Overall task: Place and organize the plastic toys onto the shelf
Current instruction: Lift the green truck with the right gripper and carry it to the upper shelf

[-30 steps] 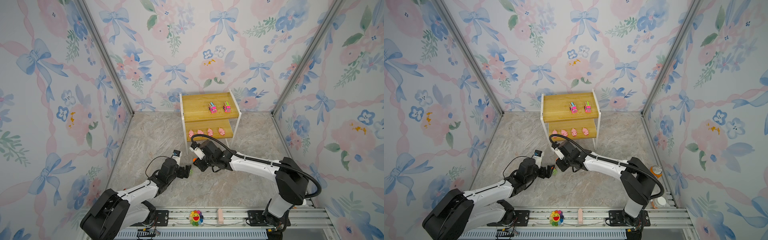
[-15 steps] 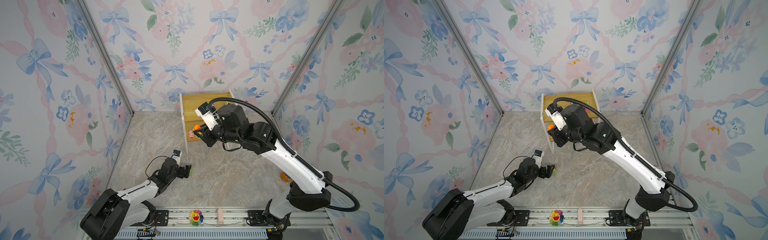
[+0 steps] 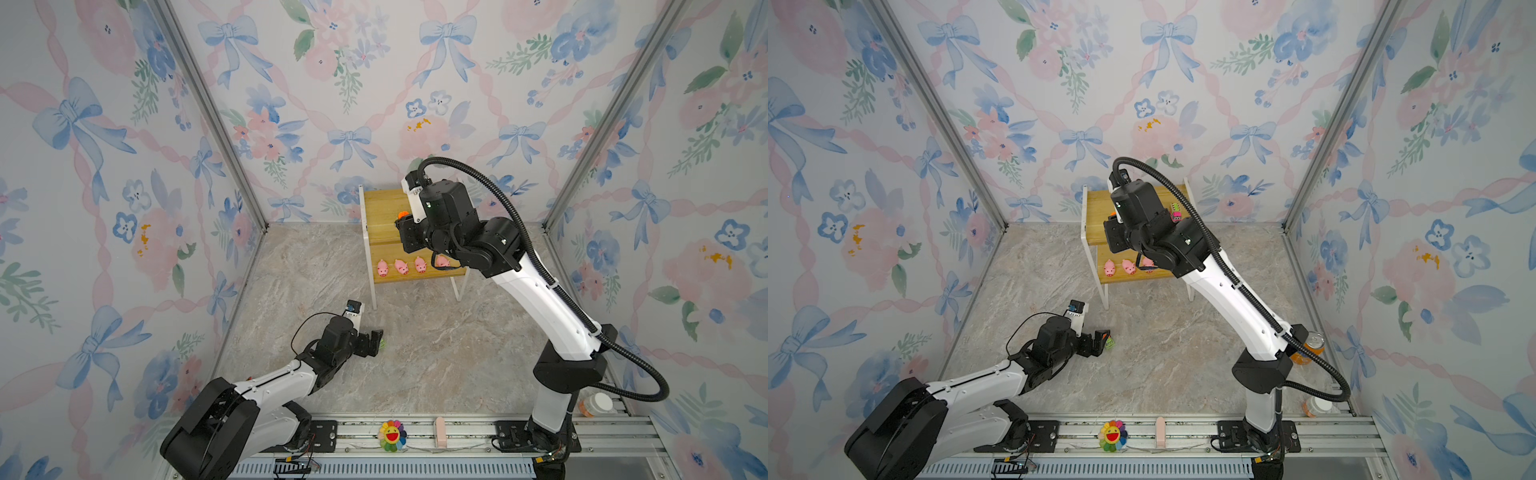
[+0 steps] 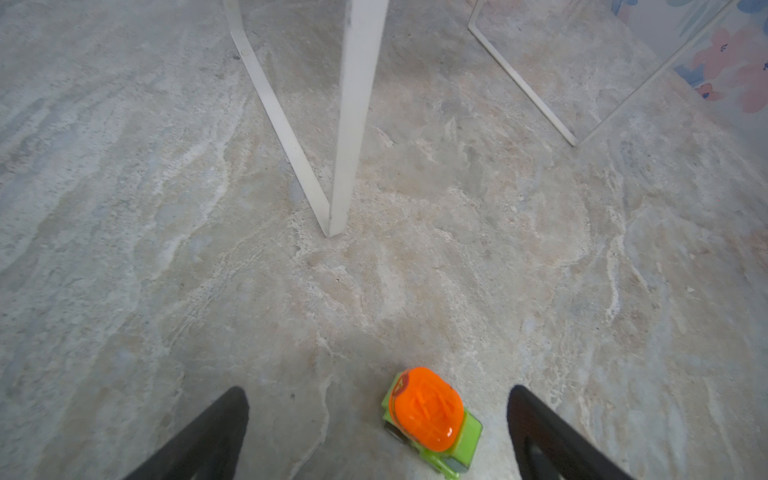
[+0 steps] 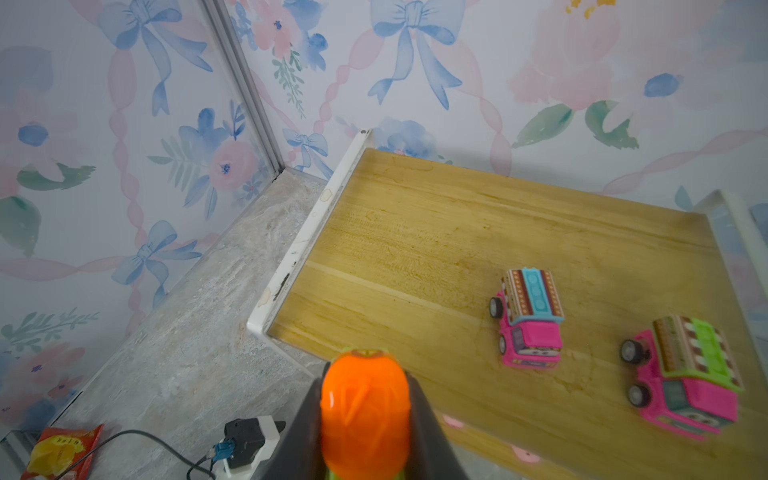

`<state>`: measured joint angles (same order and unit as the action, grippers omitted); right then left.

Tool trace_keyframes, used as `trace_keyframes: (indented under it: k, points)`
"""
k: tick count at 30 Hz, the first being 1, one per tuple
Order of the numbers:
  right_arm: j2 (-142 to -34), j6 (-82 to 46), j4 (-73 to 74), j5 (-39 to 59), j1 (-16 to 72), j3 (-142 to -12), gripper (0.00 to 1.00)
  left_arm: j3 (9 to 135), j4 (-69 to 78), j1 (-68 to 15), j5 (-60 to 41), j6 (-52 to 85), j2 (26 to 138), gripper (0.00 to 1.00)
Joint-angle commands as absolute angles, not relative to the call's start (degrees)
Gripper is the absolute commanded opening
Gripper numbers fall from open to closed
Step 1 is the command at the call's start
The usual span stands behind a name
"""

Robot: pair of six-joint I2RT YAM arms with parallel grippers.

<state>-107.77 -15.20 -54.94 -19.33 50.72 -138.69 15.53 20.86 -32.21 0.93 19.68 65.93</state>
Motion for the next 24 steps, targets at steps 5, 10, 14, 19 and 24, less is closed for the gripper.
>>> trace_keyframes:
  k: [5, 10, 14, 19, 24]
  points:
    - [-109.81, -18.27, -52.42, -21.71, 48.15, -140.59, 0.24, 15.39, 20.57, -31.74, -0.07, 18.90, 65.60, 0.98]
    - [-110.87, -19.68, -52.75, -21.29, 46.52, -140.07, 0.24, 15.65, 20.55, -31.73, 0.01, 18.74, 65.95, 0.98]
    - [-111.14, -20.33, -51.08, -20.77, 46.25, -138.38, 0.25, 15.65, 20.51, -31.76, -0.08, 18.63, 65.95, 0.98]
    - [-113.20, -20.74, -50.42, -19.38, 45.79, -139.60, 0.25, 15.61, 20.55, -31.77, -0.27, 18.63, 65.79, 0.98]
    - [-114.94, -20.99, -50.38, -18.32, 45.44, -141.01, 0.26, 15.45, 20.55, -31.73, 0.00, 18.81, 65.51, 0.98]
